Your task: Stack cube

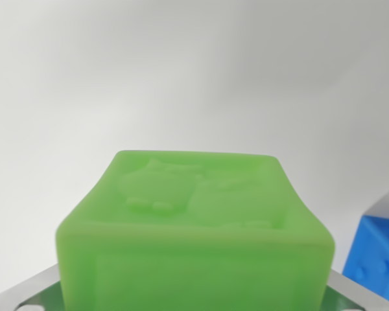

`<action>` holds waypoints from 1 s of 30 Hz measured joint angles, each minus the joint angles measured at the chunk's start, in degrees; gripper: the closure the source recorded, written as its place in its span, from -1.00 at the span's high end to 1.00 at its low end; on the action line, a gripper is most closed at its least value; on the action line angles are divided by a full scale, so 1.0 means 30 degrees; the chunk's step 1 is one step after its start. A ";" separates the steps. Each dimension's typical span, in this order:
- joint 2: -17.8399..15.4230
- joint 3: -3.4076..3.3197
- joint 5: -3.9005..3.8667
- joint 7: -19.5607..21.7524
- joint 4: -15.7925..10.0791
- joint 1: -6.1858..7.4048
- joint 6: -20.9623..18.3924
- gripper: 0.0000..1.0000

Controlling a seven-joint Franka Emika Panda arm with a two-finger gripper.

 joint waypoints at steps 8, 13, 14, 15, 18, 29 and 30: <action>-0.0766 -0.0061 -0.0106 -0.0069 -0.0058 0.0036 -0.0630 -1.00; -0.0798 -0.0061 -0.0157 -0.0637 -0.0297 0.0005 -0.0614 -1.00; -0.0807 -0.0061 -0.0161 -0.0764 -0.0339 -0.0003 -0.0602 -1.00; -0.0825 -0.0061 -0.0167 -0.0887 -0.0377 -0.0012 -0.0592 -1.00; -0.0913 -0.0061 -0.0175 -0.1223 -0.0481 -0.0032 -0.0568 -1.00; -0.1273 -0.0061 -0.0209 -0.2648 -0.1029 -0.0134 -0.0372 -1.00; -0.1302 -0.0061 -0.0213 -0.2781 -0.1086 -0.0143 -0.0350 -1.00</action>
